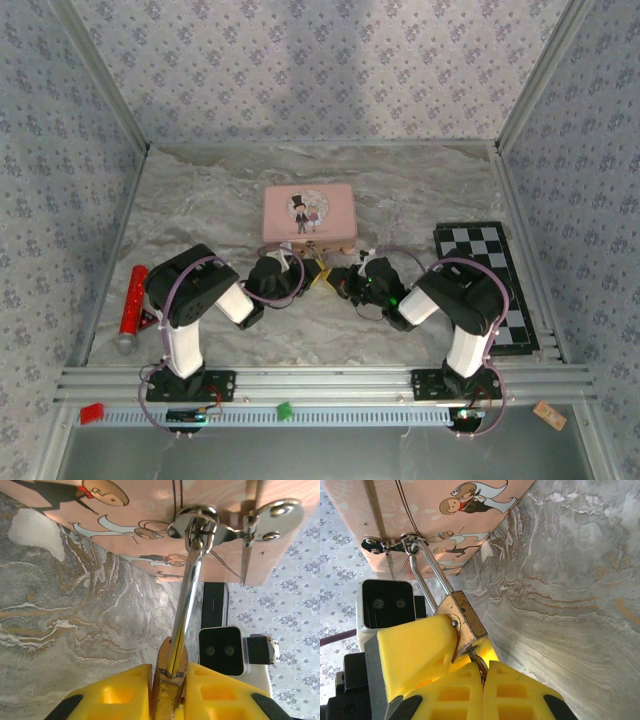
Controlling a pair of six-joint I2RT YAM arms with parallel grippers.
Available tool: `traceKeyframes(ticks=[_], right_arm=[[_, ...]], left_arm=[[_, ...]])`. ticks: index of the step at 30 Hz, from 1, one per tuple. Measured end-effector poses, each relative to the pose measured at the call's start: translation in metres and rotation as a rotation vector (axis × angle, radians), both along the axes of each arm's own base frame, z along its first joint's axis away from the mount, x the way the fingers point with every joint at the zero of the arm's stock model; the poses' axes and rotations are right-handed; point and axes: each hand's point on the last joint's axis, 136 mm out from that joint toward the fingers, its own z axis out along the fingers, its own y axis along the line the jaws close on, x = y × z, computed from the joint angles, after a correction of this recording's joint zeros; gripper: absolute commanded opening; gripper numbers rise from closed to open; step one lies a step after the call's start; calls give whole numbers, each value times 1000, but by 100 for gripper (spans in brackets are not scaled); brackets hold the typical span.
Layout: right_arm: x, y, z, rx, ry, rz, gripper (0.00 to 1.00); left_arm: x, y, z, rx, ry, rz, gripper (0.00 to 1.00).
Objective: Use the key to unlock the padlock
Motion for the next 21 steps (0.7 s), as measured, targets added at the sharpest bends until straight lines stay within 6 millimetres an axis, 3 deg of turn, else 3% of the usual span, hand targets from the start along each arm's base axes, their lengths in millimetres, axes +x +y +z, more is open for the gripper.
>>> traceKeyframes(ticks=[2,5,8,21], right_arm=[[0,0,0,2,2,2,8],[2,-2,1,7,3,4,10],[4,-4,3,14,2,5,0],[7,-7,8,51,6,45,0]], left_arm=[[0,0,0,1,-2,-3,19],[0,-1,1,0,-7,-4,17],[1,-2,3,-3,-11,-8,15],[0,-3,7,-2,-16,-1,13]])
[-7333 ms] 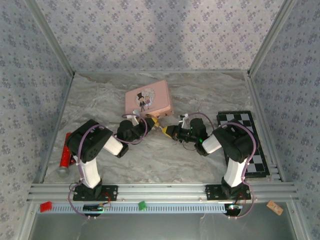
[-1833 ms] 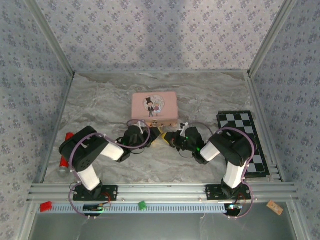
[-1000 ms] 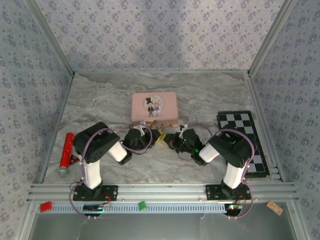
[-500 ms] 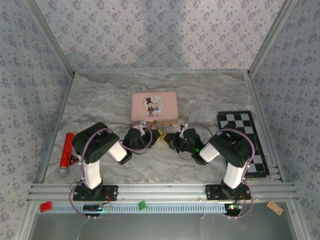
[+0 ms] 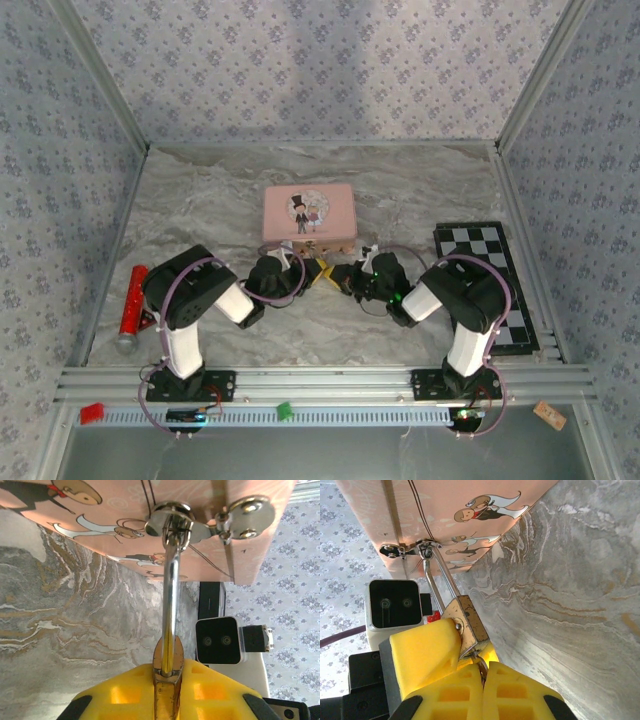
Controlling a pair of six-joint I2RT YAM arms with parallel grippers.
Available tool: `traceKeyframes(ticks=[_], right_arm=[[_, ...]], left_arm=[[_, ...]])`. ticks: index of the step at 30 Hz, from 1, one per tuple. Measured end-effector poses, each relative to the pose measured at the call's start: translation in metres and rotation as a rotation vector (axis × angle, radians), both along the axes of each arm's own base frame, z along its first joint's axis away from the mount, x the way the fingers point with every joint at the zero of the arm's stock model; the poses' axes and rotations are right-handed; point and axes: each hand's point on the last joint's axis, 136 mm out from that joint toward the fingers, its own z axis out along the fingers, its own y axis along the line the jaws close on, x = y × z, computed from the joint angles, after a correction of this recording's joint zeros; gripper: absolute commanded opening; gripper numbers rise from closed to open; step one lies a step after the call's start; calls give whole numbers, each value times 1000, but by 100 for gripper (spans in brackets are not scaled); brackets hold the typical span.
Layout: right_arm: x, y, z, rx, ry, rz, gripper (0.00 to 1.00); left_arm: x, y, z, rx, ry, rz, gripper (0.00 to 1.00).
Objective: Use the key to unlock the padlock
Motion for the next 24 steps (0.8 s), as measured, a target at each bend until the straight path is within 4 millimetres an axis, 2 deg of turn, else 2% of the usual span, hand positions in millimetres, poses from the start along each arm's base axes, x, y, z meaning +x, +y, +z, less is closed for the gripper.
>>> traceKeyframes(ticks=[21,24], right_arm=[[14,3,5,82,35,26,0],[14,3,5,76,31,21,5]], left_arm=[[11,3,4,7,-15,62,10],[11,3,5,7,-16,65,10]])
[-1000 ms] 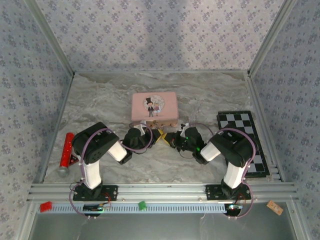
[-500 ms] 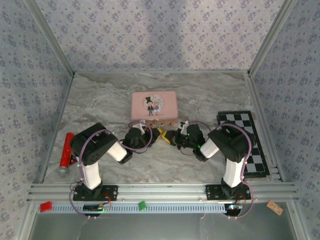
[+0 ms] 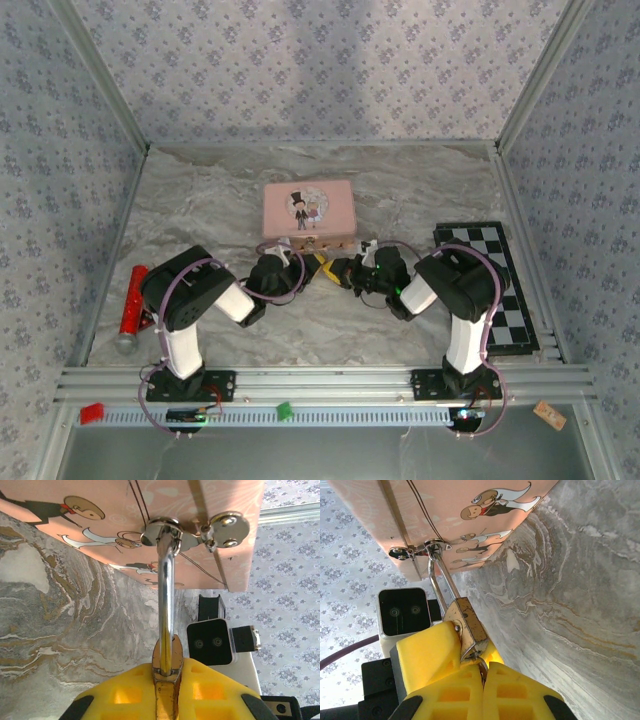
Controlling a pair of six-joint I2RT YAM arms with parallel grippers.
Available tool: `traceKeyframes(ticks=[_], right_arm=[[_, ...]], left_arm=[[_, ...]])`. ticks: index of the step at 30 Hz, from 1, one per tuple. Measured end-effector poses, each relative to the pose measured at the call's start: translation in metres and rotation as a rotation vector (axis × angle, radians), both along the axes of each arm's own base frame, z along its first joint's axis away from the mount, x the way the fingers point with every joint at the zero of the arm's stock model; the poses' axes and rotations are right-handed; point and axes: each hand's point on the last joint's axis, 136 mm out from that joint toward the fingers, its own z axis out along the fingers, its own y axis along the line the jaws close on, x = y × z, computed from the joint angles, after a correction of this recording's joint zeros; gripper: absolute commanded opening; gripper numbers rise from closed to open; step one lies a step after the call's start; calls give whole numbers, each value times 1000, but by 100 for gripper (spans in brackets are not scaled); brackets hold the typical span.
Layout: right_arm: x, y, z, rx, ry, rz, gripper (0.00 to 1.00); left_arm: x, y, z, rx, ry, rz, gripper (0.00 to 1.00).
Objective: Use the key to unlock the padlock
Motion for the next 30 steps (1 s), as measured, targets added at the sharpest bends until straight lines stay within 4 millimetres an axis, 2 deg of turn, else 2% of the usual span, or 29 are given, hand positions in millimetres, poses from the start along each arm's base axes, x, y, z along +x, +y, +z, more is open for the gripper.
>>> traceKeyframes(ticks=[7,11,18,24,30], right_arm=[[2,-2,2,-33,-26,-28,21],[4,-6,2,-39,-37,-57,27],[1,-13,7,-40,-63,-82,28],[-6,-11,12,-47,-94,-69,29],[-15,-19,14,-143,-191,-41,33]], left_arm=[[-2,-2,0,-1,4,-6,10],[-4,-3,-2,3,9,-13,10],[-7,-5,-2,8,17,-29,10],[-8,-4,-3,15,21,-29,10],[-8,-3,-2,23,29,-28,10]])
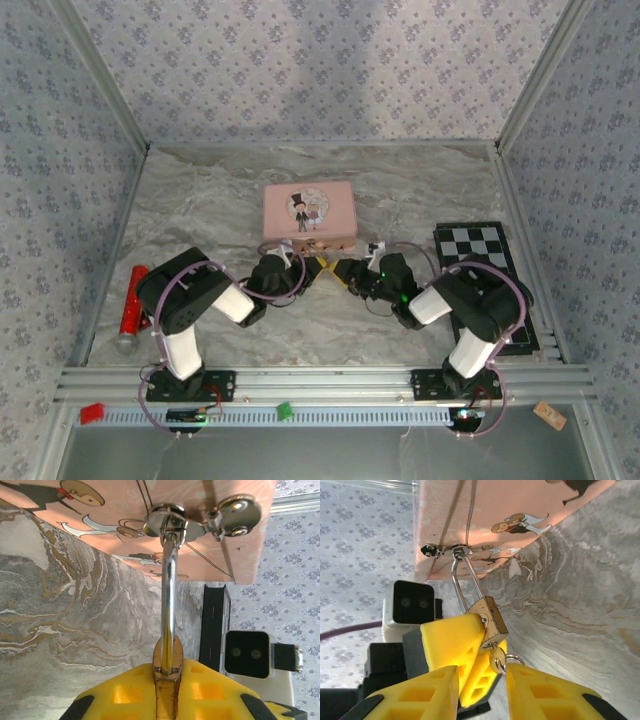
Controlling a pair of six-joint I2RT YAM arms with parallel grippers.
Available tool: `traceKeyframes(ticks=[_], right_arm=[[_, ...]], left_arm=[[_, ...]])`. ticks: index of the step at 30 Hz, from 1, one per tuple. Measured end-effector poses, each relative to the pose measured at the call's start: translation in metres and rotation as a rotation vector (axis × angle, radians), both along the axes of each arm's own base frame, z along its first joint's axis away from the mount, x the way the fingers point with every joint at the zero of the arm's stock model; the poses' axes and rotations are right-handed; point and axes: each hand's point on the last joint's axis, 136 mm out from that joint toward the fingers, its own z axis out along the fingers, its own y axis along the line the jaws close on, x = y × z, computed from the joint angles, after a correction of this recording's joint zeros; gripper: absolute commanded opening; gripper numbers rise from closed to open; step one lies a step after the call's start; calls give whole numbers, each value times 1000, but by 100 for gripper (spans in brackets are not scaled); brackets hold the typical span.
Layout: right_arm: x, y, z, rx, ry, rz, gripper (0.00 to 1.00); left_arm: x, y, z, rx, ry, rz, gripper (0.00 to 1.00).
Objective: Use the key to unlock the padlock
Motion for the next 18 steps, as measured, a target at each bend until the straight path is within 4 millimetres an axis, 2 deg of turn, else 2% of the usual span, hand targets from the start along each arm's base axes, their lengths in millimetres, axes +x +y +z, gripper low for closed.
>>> traceKeyframes(ticks=[4,7,10,15,18], right_arm=[[-8,-3,28,-164,-232,34,38],[-23,8,59,-314,-483,90,40],[-33,17,75,-459,-697,139,43],[-26,7,54,-732,-881,192,45],[-32,8,37,-858,-982,260,46]], left_arm=[[-3,1,2,16,21,-9,10],[-5,3,3,40,38,-16,10],[-7,7,4,67,56,-20,10],[-8,12,5,98,74,-24,10],[-10,14,5,112,81,-30,10]])
